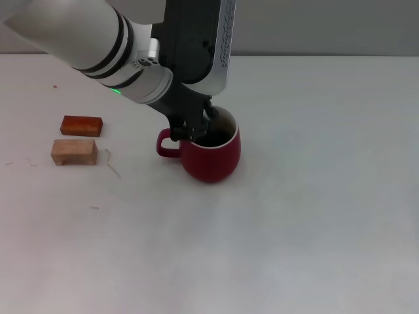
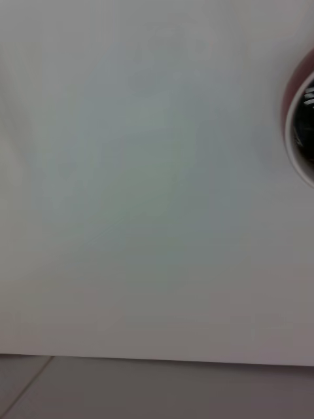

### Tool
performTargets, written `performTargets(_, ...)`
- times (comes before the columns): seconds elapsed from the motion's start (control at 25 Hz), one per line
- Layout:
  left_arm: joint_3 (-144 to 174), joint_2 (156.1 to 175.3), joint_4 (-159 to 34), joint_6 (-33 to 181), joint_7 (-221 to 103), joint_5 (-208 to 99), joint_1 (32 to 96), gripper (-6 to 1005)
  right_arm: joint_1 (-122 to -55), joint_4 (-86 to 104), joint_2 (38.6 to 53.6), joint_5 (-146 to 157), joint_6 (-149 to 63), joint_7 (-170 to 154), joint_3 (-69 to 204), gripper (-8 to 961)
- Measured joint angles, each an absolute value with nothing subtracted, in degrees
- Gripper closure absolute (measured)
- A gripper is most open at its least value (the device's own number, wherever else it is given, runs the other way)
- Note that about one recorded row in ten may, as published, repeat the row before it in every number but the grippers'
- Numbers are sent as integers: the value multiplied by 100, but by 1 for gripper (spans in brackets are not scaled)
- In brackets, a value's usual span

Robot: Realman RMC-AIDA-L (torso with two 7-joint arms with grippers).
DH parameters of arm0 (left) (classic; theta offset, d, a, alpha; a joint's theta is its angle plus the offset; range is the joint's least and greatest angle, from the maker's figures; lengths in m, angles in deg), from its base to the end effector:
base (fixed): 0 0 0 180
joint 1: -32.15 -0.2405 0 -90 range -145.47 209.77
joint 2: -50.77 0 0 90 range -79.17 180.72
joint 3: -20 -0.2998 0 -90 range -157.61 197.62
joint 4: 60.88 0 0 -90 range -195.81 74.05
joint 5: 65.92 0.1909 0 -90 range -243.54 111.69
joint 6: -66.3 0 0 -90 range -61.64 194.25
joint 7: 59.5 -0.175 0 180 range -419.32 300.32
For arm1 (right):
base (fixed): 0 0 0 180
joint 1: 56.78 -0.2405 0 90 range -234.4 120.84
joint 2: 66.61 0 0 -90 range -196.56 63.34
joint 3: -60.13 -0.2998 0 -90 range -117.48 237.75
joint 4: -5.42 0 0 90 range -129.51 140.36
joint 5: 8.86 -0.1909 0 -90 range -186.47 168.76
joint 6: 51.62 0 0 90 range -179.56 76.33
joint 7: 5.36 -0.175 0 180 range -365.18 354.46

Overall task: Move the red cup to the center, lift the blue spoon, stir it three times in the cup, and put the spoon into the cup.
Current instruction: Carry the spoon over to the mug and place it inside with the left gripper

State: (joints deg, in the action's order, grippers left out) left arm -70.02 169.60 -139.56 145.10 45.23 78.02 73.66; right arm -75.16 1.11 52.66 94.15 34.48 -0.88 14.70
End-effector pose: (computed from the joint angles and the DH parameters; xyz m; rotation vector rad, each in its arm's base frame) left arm -0.1503 0.3911 -0.0796 -2.7839 0.5062 0.5291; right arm 0.4018 0.3002 0.0689 -1.0756 0.3483 0.5148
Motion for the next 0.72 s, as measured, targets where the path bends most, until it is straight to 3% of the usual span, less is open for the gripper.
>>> performTargets(0.72, -6946, 16942, -14400, 15370, 4620, 8267, 7337, 862, -7506, 83, 5265, 9420, 3461, -88, 1469, 271)
